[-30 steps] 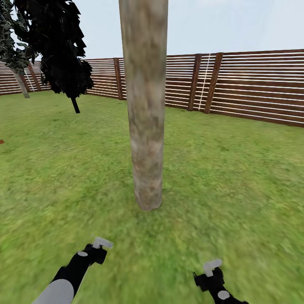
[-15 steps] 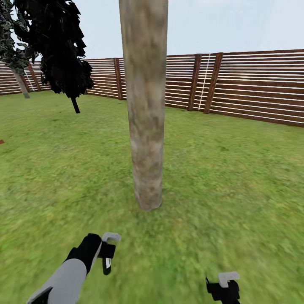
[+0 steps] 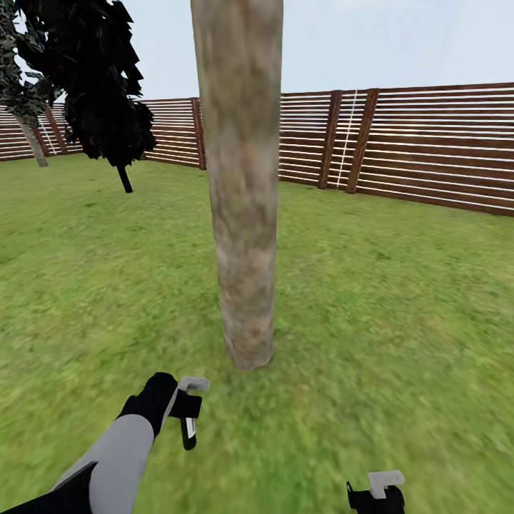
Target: In the garden, pick up the pesticide atomizer on the floor and spray pesticide onto both trees until each tree trunk is fully covered.
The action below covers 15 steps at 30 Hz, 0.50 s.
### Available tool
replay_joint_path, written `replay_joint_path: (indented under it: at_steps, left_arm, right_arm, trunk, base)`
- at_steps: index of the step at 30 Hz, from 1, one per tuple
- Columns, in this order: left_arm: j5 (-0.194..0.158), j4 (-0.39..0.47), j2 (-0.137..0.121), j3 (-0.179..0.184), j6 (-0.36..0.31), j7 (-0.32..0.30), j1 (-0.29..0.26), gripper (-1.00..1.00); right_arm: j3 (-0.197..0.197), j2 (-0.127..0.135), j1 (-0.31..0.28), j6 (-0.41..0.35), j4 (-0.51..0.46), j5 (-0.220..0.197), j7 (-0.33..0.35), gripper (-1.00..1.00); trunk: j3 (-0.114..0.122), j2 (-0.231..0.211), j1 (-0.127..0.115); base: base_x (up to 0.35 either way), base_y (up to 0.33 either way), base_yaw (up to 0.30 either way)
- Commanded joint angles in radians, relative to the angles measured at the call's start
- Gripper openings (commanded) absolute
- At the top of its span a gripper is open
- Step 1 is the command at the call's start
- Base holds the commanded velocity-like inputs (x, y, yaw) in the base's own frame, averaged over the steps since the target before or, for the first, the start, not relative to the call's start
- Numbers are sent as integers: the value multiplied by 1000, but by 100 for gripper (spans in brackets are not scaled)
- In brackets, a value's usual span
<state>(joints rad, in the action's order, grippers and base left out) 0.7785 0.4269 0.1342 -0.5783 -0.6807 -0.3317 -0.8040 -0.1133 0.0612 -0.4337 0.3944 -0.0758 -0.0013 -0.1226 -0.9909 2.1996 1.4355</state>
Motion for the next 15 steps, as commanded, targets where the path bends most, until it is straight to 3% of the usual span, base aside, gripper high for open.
replay_joint_path:
  at_steps: [1,9,15]
  left_arm:
    - [10,2,1,-6,-2,-9,1,-100]
    - [10,-3,-1,-4,0,-12,2,-100]
    - [10,-2,-6,-4,0,-9,2,-100]
  right_arm:
    - [-8,-3,0,1,1,0,-6,100]
    - [-8,-8,0,1,0,-1,-7,100]
    - [-8,-8,0,1,1,-1,-8,100]
  trunk:
    - [-1,0,0]
    - [-1,0,0]
    - [-1,0,0]
  base:
    - [171,-237,0]
    - [73,-288,-3]
    - [157,-297,-223]
